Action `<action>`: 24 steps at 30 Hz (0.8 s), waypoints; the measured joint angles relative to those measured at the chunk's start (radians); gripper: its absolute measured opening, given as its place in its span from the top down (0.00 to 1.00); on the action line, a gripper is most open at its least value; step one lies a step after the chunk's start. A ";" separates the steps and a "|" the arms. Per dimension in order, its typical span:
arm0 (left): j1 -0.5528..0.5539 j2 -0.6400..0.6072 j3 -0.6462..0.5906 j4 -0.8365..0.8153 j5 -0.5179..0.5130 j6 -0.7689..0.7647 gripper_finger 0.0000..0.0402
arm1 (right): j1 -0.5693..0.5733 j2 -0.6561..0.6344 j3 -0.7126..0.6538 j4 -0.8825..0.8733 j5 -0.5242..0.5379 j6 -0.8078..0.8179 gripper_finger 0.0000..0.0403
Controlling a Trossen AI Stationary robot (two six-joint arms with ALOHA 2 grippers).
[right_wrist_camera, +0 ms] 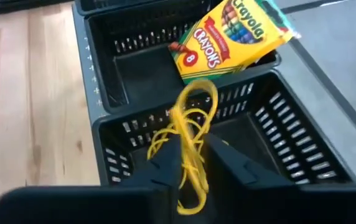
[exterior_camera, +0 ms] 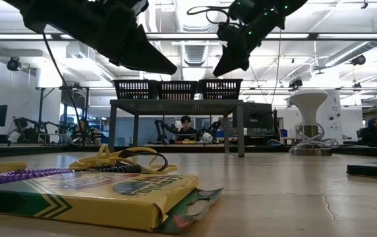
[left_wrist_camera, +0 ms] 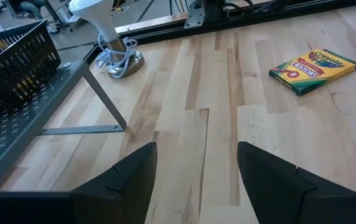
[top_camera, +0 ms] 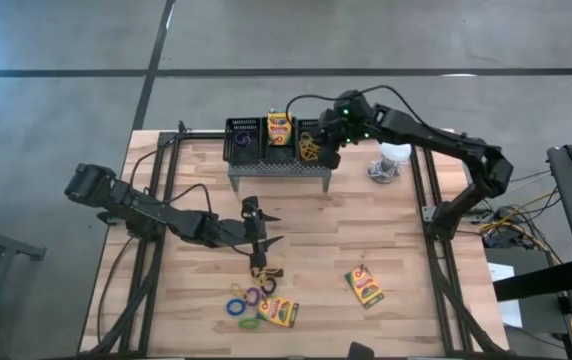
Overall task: Pick & Place Office Desk Supplies
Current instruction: Put the yellow rubber band into the right black basket on the shelf, then put the yellow crayon box into the middle black basket on the shelf
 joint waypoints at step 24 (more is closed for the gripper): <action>0.000 0.186 0.066 0.250 0.275 0.121 0.51 | 0.758 -0.479 -0.569 -0.034 -0.009 0.253 0.56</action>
